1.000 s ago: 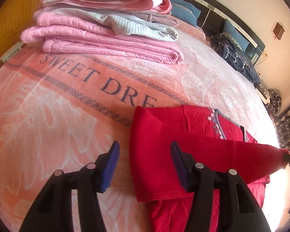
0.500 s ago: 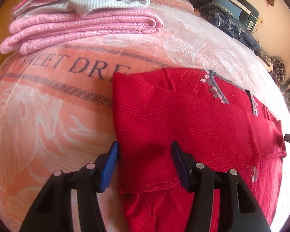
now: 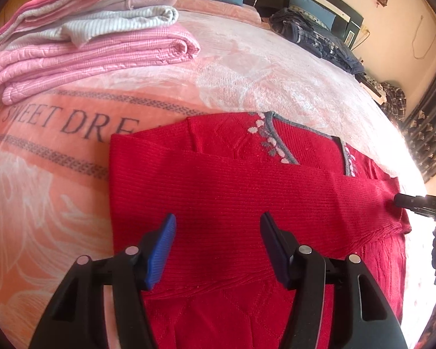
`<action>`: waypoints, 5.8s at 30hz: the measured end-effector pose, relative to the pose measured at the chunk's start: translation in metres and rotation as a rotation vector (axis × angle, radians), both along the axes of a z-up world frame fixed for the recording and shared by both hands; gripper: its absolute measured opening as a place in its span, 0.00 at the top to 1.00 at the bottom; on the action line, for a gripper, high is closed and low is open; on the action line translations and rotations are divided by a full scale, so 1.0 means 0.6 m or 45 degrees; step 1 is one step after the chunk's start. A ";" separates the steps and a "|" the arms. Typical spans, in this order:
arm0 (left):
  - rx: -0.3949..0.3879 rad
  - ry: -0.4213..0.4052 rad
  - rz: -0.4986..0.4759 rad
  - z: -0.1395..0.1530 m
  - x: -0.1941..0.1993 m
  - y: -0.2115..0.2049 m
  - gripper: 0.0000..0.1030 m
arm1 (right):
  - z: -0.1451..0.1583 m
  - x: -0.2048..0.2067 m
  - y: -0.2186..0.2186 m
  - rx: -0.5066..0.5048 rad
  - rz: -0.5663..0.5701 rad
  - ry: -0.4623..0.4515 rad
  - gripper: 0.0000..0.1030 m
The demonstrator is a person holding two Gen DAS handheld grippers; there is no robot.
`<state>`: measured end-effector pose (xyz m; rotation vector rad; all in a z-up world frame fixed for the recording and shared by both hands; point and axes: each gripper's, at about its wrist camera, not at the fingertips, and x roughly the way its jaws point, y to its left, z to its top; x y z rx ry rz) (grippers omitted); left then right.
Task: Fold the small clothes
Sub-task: 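Lay the sleeve over the first one and open the left tool, then move both tools toward the ribbed hem of the sweater, then grasp the ribbed hem with the right tool and lift it, then carry the hem with the right tool up over the folded sleeves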
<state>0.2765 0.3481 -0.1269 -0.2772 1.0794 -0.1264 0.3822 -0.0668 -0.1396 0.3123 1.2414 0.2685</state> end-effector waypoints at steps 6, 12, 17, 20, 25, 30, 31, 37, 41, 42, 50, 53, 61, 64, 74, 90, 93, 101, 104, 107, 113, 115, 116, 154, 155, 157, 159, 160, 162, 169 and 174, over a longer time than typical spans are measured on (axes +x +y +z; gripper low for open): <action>-0.046 0.027 0.052 -0.011 -0.006 0.028 0.41 | 0.006 -0.010 -0.017 0.043 -0.012 -0.043 0.77; -0.069 -0.053 -0.005 0.020 -0.009 0.012 0.39 | 0.010 -0.010 -0.012 0.047 0.002 -0.049 0.71; -0.036 0.038 -0.082 -0.028 -0.012 -0.007 0.38 | -0.017 -0.014 -0.016 0.040 -0.021 -0.009 0.74; -0.051 0.069 -0.087 -0.009 -0.018 -0.005 0.38 | 0.019 -0.030 -0.014 0.081 0.002 -0.043 0.70; -0.108 0.073 -0.106 0.064 -0.075 0.010 0.36 | 0.078 -0.103 0.002 0.026 0.122 -0.051 0.62; -0.073 0.187 -0.150 0.092 -0.181 0.021 0.35 | 0.108 -0.219 -0.004 0.055 0.166 0.029 0.62; -0.078 0.232 -0.141 0.089 -0.202 0.030 0.35 | 0.115 -0.246 -0.007 0.054 0.169 0.039 0.61; -0.143 0.419 -0.113 0.067 -0.335 0.070 0.35 | 0.138 -0.403 -0.023 0.075 0.203 0.086 0.55; -0.105 0.458 -0.177 0.053 -0.405 0.072 0.35 | 0.116 -0.500 -0.027 0.007 0.268 0.153 0.53; -0.133 0.484 -0.174 0.046 -0.421 0.076 0.35 | 0.106 -0.522 -0.029 0.001 0.283 0.182 0.53; -0.247 0.586 -0.122 0.019 -0.482 0.071 0.35 | 0.027 -0.609 -0.014 -0.108 0.344 0.344 0.53; -0.240 0.610 -0.165 0.015 -0.497 0.052 0.35 | 0.014 -0.607 -0.020 -0.098 0.305 0.361 0.54; -0.251 0.605 -0.231 -0.008 -0.510 0.022 0.35 | -0.011 -0.611 -0.049 0.004 0.264 0.384 0.53; -0.281 0.614 -0.221 -0.012 -0.506 0.023 0.35 | -0.020 -0.615 -0.047 -0.010 0.290 0.391 0.53; -0.238 0.620 -0.230 -0.001 -0.521 0.028 0.35 | -0.023 -0.611 -0.029 -0.001 0.318 0.393 0.57; -0.293 0.657 -0.249 -0.011 -0.533 0.018 0.93 | -0.009 -0.617 -0.008 0.017 0.387 0.371 0.93; -0.334 0.617 -0.247 0.003 -0.533 0.018 0.93 | 0.008 -0.614 -0.017 0.048 0.374 0.344 0.93; -0.516 0.440 -0.162 0.068 -0.499 0.042 0.93 | 0.060 -0.590 -0.048 0.194 0.278 0.265 0.93; -0.577 0.373 -0.122 0.092 -0.477 0.057 0.93 | 0.084 -0.573 -0.058 0.236 0.243 0.218 0.93; -0.612 0.317 -0.083 0.112 -0.452 0.062 0.93 | 0.108 -0.548 -0.067 0.260 0.201 0.175 0.93; -0.584 0.227 -0.031 0.135 -0.384 0.072 0.93 | 0.134 -0.465 -0.077 0.255 0.112 0.136 0.93; -0.581 0.213 -0.013 0.134 -0.356 0.073 0.93 | 0.136 -0.435 -0.062 0.212 0.125 0.123 0.93; -0.584 0.208 0.002 0.132 -0.342 0.075 0.93 | 0.134 -0.419 -0.058 0.202 0.123 0.123 0.93; -0.249 0.082 -0.271 0.032 -0.082 0.056 0.68 | 0.058 -0.130 -0.084 0.166 0.028 0.060 0.69; -0.226 0.094 -0.287 0.027 -0.084 0.047 0.66 | 0.056 -0.130 -0.081 0.159 0.038 0.062 0.69; -0.162 0.118 -0.304 0.018 -0.081 0.032 0.65 | 0.053 -0.132 -0.077 0.149 0.055 0.065 0.68; -0.098 0.124 -0.303 0.012 -0.080 0.025 0.64 | 0.051 -0.136 -0.074 0.133 0.069 0.064 0.67; -0.085 0.120 -0.310 0.011 -0.080 0.023 0.64 | 0.049 -0.137 -0.073 0.125 0.075 0.065 0.67; -0.072 0.122 -0.323 0.005 -0.078 0.018 0.64 | 0.045 -0.140 -0.072 0.121 0.084 0.069 0.67; -0.066 0.109 -0.360 -0.004 -0.085 0.013 0.90 | 0.041 -0.151 -0.069 0.123 0.135 0.070 0.62; -0.132 0.069 -0.290 0.007 -0.085 0.039 0.96 | 0.042 -0.155 -0.064 0.104 0.184 0.054 0.59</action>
